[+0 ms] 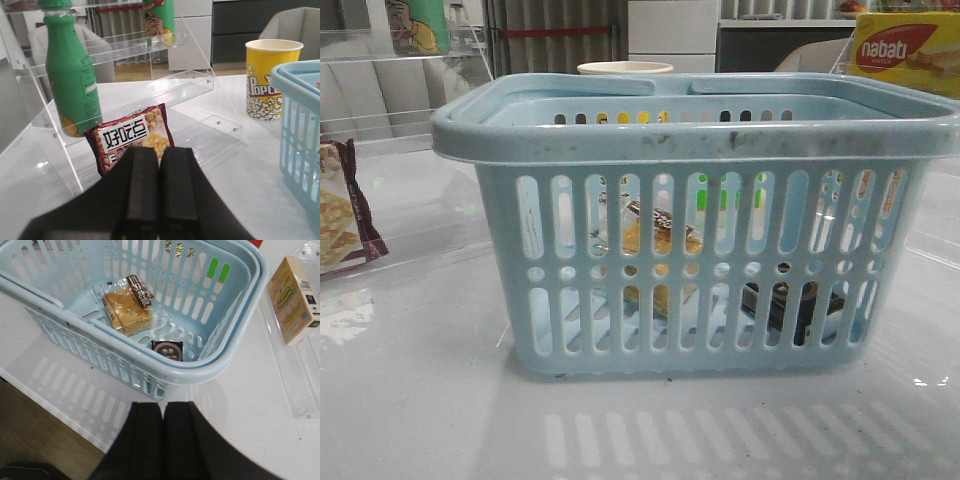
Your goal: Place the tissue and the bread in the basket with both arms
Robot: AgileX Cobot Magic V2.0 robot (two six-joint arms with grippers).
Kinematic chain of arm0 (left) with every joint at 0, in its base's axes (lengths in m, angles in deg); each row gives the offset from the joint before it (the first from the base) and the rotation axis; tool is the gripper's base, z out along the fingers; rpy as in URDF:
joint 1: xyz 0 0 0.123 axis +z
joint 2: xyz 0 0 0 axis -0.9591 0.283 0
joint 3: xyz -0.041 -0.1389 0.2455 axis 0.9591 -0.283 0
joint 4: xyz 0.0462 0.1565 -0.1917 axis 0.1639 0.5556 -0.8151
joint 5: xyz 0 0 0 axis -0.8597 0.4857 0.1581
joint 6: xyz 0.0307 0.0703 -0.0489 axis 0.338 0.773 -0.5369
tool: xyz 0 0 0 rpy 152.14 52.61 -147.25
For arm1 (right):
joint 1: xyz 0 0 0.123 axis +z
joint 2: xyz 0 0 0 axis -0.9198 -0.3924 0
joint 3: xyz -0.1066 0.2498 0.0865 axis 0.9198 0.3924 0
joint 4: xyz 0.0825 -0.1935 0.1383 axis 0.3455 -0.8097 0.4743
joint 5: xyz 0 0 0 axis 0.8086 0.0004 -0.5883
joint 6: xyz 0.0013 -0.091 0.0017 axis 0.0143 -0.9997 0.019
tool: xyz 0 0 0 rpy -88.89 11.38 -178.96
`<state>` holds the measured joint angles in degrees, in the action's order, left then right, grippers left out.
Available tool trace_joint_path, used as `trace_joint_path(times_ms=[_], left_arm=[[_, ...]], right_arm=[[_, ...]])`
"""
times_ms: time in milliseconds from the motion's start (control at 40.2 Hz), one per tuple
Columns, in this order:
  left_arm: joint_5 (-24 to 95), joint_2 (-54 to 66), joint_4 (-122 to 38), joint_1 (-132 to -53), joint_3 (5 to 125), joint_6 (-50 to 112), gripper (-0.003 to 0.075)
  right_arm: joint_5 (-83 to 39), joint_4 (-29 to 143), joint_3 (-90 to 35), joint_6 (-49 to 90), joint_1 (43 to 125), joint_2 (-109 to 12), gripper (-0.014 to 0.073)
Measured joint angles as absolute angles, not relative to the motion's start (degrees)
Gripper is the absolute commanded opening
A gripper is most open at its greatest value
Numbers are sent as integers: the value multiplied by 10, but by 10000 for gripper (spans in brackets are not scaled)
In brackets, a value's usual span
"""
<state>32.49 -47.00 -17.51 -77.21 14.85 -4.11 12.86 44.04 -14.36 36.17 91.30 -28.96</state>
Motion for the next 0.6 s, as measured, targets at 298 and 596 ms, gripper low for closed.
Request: trace_joint_path(times_ms=[298, 596], left_arm=[[263, -520, -196, -761, 75, -41, 92], [249, -520, -197, -752, 75, -41, 92]], right_arm=[[129, 440, -144, 362, 913, -290, 55], [130, 440, -144, 362, 913, -290, 55]])
